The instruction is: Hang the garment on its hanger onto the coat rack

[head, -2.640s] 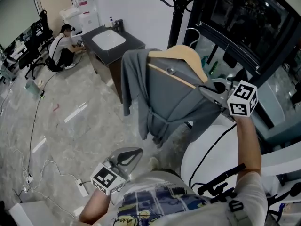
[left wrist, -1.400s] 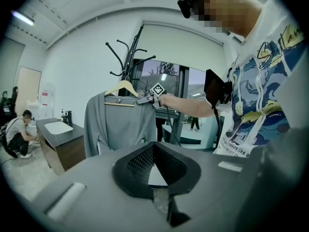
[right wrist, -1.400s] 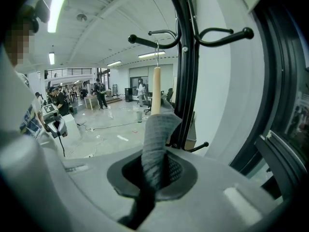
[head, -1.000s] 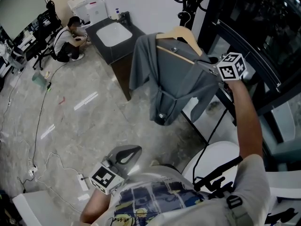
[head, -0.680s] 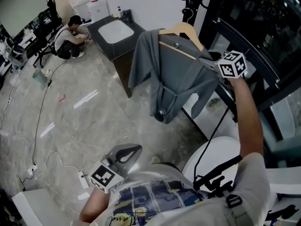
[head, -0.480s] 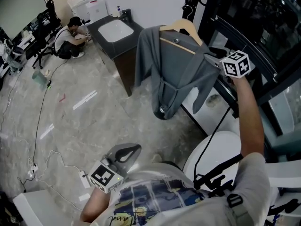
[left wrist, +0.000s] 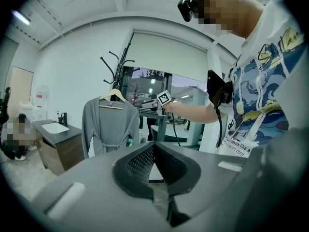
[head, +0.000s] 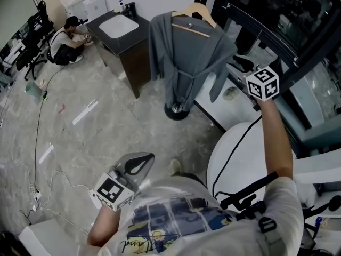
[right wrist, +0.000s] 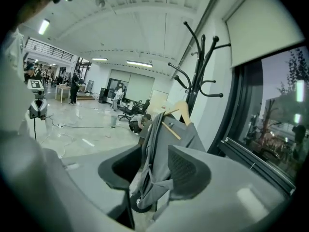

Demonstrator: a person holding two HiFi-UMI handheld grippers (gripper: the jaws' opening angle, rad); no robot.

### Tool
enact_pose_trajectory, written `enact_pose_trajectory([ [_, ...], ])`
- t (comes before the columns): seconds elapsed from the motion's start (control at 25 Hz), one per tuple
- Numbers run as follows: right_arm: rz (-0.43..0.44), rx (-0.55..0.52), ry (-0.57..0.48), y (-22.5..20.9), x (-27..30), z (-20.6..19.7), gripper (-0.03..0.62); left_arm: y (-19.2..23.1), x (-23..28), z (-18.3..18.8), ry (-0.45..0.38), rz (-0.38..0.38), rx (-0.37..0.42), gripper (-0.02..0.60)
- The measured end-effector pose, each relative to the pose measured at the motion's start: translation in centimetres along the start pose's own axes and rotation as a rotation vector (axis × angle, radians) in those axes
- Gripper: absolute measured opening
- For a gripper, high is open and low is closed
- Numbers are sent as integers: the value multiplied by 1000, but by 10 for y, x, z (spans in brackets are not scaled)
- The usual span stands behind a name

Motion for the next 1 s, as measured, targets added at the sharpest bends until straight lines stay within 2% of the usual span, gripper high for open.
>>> enact_pose_trajectory([
  [0.12, -6, -20, -22, 48, -29, -8, 144, -11, -16, 0, -13, -7, 10, 3],
  [0.32, -21, 21, -73, 151, -84, -26, 6, -29, -45, -18, 3, -39, 29, 3],
  [0.48, -9, 67, -73, 225, -119, -34, 3, -45, -59, -35, -6, -77, 26, 2],
  [0.68, 23, 114, -74, 301, -145, -35, 3, -59, -76, -32, -18, -80, 27, 3],
  [1.0, 46, 193, -69, 355, -171, -51, 3, -84, -78, -37, -6, -131, 47, 3],
])
Point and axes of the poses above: the fingertips, and each gripper's own axes: x forward along the fingers, y to its left, z out of its top, the point moved 9 cm from there along -x, backward along the fingers
